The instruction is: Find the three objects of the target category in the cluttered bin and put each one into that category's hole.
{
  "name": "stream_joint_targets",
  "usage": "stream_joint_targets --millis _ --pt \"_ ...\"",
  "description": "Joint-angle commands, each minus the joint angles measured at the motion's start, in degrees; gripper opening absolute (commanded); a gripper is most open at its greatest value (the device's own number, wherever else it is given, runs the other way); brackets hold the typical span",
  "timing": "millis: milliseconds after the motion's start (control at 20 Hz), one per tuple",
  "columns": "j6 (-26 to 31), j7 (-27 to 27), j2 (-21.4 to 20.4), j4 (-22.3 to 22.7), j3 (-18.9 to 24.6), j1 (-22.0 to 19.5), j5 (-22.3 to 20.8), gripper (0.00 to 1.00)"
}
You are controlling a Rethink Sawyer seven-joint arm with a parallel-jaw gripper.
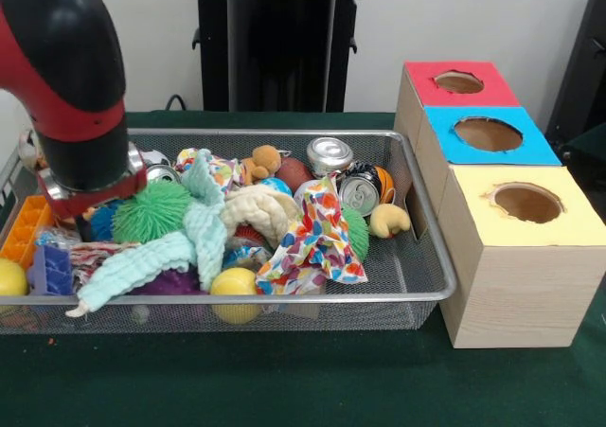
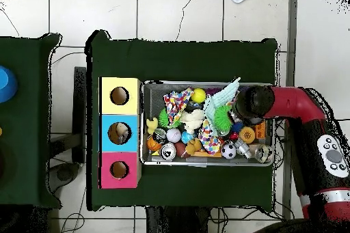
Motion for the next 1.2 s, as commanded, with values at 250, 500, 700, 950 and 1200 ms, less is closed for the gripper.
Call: stream_joint_targets --millis 250,500,700,950,1200 --pt "-6.66 -14.10 3.99 -3.33 0.35 0.60 -5.53 1.00" --pt "-7.52 -12.40 0.28 -2.28 -1.14 0.97 -8.03 1.00" --pt "-5.57 -13.49 -3.17 -0.44 -1.40 0.25 -7.47 1.00" --pt "-1.39 -16.16 -7.80 1.70 -0.84 -0.62 -4.78 1.00" --pt "-1.22 -16.95 -8.18 2.02 -0.35 -1.76 -3.90 1.00"
